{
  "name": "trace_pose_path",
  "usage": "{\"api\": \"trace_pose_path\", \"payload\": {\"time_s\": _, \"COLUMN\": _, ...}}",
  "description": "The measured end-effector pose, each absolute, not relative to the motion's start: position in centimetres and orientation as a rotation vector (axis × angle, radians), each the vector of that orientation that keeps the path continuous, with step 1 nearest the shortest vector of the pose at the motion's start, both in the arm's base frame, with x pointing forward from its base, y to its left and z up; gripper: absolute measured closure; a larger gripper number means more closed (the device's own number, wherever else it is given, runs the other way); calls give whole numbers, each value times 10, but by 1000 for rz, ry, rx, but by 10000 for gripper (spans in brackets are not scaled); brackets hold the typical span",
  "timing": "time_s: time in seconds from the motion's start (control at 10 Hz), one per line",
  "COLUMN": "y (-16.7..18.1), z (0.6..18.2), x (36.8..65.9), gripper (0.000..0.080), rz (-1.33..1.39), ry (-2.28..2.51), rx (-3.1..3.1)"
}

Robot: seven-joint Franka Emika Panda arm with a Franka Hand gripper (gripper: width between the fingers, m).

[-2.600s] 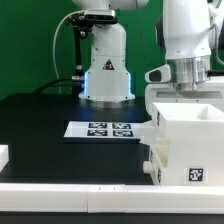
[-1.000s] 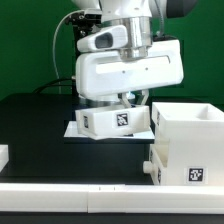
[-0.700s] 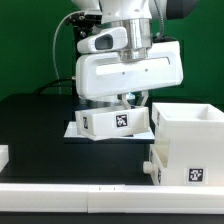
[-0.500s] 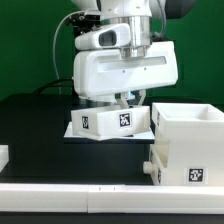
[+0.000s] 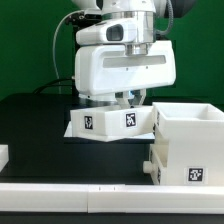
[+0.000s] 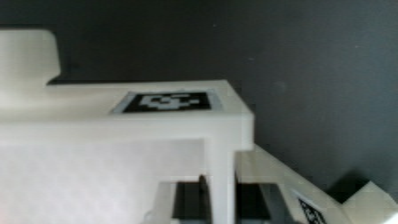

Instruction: Assemble drawer

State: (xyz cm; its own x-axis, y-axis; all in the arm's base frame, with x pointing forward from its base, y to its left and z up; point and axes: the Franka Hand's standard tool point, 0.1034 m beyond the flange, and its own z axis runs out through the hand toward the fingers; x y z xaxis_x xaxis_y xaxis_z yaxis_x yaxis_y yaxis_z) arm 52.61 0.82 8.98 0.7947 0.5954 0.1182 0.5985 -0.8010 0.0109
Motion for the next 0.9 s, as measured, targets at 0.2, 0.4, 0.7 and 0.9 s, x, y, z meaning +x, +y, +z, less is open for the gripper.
{"api": "trace_pose_path", "payload": {"time_s": 0.2, "y": 8, "z": 90, "x": 526, "gripper": 760, "rz": -180, "ry": -982, "rx": -2950}}
{"api": "trace_pose_path", "payload": {"time_s": 0.4, "y": 8, "z": 89, "x": 526, "gripper": 760, "rz": -179, "ry": -982, "rx": -2950}}
{"api": "trace_pose_path", "payload": {"time_s": 0.7, "y": -34, "z": 91, "x": 524, "gripper": 760, "rz": -151, "ry": -1319, "rx": -2851}}
{"api": "trace_pose_path", "payload": {"time_s": 0.9, "y": -52, "z": 96, "x": 530, "gripper": 760, "rz": -106, "ry": -1539, "rx": -2751}}
